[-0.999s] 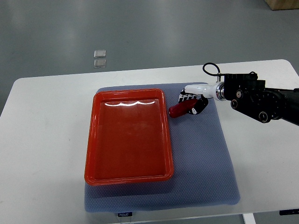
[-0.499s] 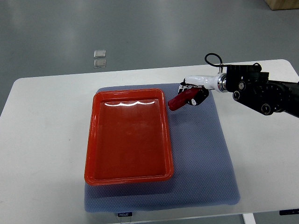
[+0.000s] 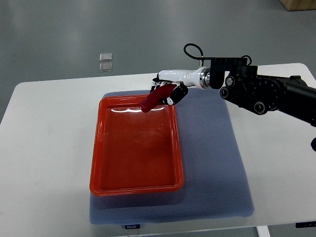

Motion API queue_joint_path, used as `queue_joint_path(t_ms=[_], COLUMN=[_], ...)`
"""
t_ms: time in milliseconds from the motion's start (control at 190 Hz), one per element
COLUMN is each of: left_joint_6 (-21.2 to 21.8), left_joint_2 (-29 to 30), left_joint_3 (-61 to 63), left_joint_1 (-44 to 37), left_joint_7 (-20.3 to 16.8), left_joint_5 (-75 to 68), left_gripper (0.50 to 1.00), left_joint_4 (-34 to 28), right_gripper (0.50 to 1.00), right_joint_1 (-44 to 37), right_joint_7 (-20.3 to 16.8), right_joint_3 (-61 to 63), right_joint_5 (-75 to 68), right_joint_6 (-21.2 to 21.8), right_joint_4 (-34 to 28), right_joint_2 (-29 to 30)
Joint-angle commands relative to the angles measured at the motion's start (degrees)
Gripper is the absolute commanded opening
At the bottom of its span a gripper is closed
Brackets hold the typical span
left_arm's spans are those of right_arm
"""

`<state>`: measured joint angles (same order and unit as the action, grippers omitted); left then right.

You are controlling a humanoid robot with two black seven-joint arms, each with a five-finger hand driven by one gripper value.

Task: Place red pepper on red tray
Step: 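Carry the held pepper over the red tray and lower it inside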

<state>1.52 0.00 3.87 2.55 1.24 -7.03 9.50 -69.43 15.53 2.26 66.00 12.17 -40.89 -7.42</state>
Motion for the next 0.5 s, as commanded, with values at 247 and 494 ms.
queue_joint_path(t_ms=[247,494], left_joint_6=[-0.03,-0.03], left_joint_2=[0.00,0.00], left_joint_3=[0.00,0.00], left_joint_1=[0.00,0.00], left_joint_7=[0.00,0.00], left_joint_5=[0.00,0.00], left_gripper=[1.000,1.000], left_joint_4=[-0.01,-0.01], right_gripper=[0.651,0.895], right_joint_1=[2.37,3.78], right_joint_7=[0.38,0.29], right_joint_3=[-0.68,0.02], right_joint_5=[0.53,-0.26], right_joint_6=[0.66,0.75], right_joint_4=[-0.24,-0.15], right_joint_2=[6.36,6.28])
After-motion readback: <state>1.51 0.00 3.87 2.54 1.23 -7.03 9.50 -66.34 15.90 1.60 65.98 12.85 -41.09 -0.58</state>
